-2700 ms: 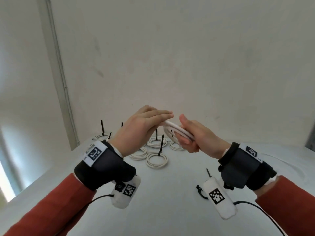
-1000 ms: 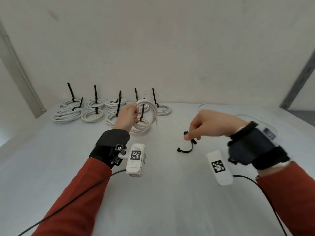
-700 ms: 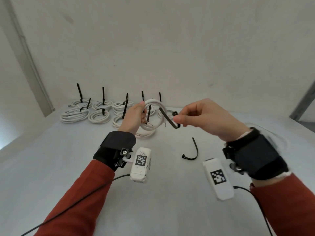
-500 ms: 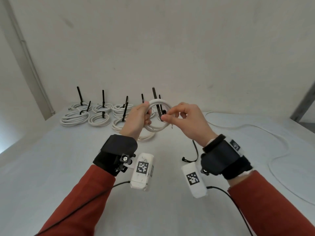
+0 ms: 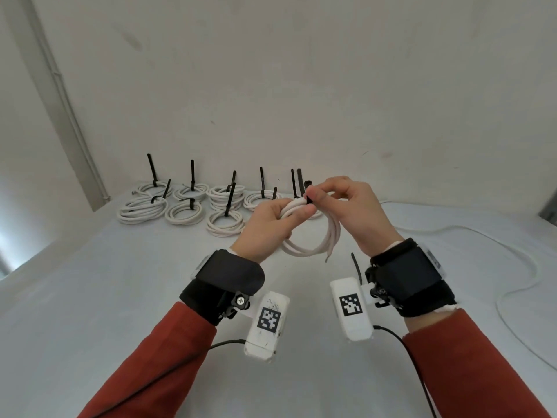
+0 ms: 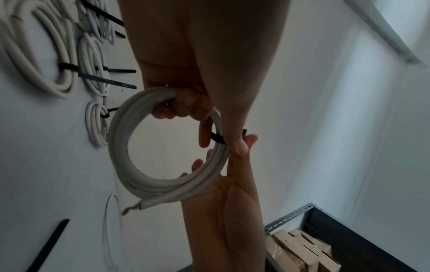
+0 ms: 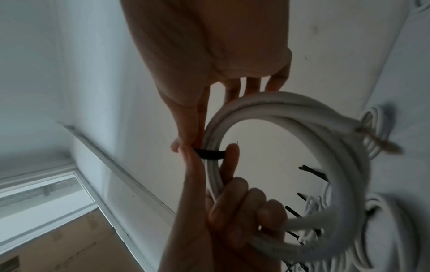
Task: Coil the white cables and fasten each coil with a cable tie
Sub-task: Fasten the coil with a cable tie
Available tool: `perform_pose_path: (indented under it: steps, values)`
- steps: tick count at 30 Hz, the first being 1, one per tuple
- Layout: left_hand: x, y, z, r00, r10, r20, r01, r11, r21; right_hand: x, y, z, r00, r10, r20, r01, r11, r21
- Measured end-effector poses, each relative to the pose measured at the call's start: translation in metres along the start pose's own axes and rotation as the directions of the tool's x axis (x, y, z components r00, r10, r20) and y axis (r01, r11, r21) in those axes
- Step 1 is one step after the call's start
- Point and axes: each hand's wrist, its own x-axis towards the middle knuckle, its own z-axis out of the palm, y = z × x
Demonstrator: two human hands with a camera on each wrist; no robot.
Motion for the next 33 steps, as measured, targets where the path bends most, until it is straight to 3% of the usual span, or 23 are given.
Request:
perform_pose_path:
  steps: [2, 7, 9, 15, 20, 27, 33]
  values:
    - [-0.001, 0.001, 0.001, 1.000, -0.016, 0.010, 0.016, 1.000, -0.013, 0.002, -0.004, -0.002, 0.997, 0.066, 0.050, -0.068, 0.996, 0.050]
    - [-0.003, 0.008, 0.003, 0.996, -0.070, 0.062, 0.074, 0.994, -0.076, 0.011, 0.004, -0.003, 0.956, 0.295, -0.015, -0.287, 0.941, 0.181]
    - [-0.004, 0.007, 0.004, 0.993, -0.078, 0.084, 0.090, 0.984, -0.154, 0.012, 0.006, -0.002, 0.949, 0.313, 0.033, -0.311, 0.918, 0.244]
    - [-0.006, 0.007, 0.009, 0.977, -0.110, 0.183, 0.171, 0.914, -0.369, 0.006, 0.001, -0.001, 0.986, 0.154, -0.058, -0.125, 0.930, 0.347]
    - [-0.004, 0.006, 0.009, 0.972, -0.159, 0.173, 0.224, 0.849, -0.479, 0.004, -0.002, -0.004, 0.991, -0.023, -0.129, 0.050, 0.977, 0.206]
    - [-0.003, 0.011, 0.005, 0.978, -0.145, 0.148, 0.203, 0.818, -0.538, 0.004, -0.001, -0.005, 0.986, -0.123, -0.111, 0.133, 0.988, 0.083]
    - [-0.004, 0.012, 0.005, 0.982, -0.136, 0.133, 0.186, 0.828, -0.529, 0.002, -0.002, -0.004, 0.972, -0.196, -0.126, 0.208, 0.974, 0.090]
